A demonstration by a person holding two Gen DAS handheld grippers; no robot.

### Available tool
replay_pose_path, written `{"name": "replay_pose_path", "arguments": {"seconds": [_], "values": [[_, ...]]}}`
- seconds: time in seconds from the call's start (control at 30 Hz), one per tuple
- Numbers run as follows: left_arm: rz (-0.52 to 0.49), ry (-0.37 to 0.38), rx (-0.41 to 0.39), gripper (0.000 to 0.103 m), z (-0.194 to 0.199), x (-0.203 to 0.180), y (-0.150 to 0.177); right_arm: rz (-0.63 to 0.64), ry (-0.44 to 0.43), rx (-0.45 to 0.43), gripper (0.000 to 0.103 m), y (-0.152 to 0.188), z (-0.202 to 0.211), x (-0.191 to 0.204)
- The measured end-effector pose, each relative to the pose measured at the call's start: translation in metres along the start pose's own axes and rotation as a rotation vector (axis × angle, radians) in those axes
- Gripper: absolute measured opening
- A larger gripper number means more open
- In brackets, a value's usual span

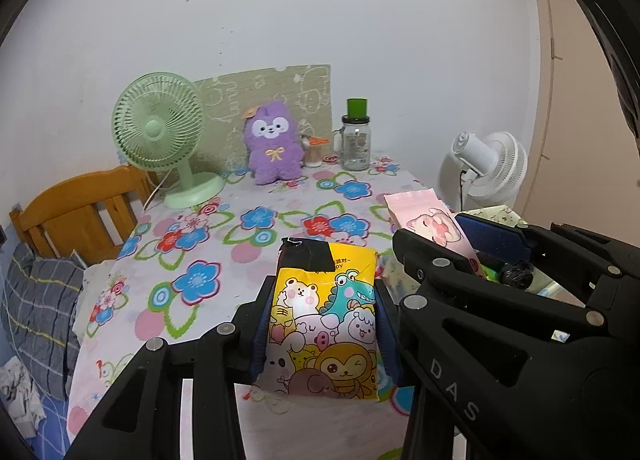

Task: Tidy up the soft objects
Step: 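Carry the yellow snack pack and pink packet with both tools into the box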

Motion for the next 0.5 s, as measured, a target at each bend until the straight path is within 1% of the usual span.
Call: {"name": "replay_pose_path", "arguments": {"seconds": [0.5], "values": [[-0.052, 0.073, -0.01, 0.046, -0.021, -0.052, -0.018, -0.046, 0.077, -0.011, 0.042, -0.003, -0.004, -0.06]]}}
Point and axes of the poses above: each gripper's, at about its wrist camera, not at the fingertips, and z roughly against the way its jaws point, x to its left, y to its underside, the point moved 4 cm from there along -z, roughly the way its jaws point, and after that the axes turned 6 degrees about y, right-handed, at the moved point
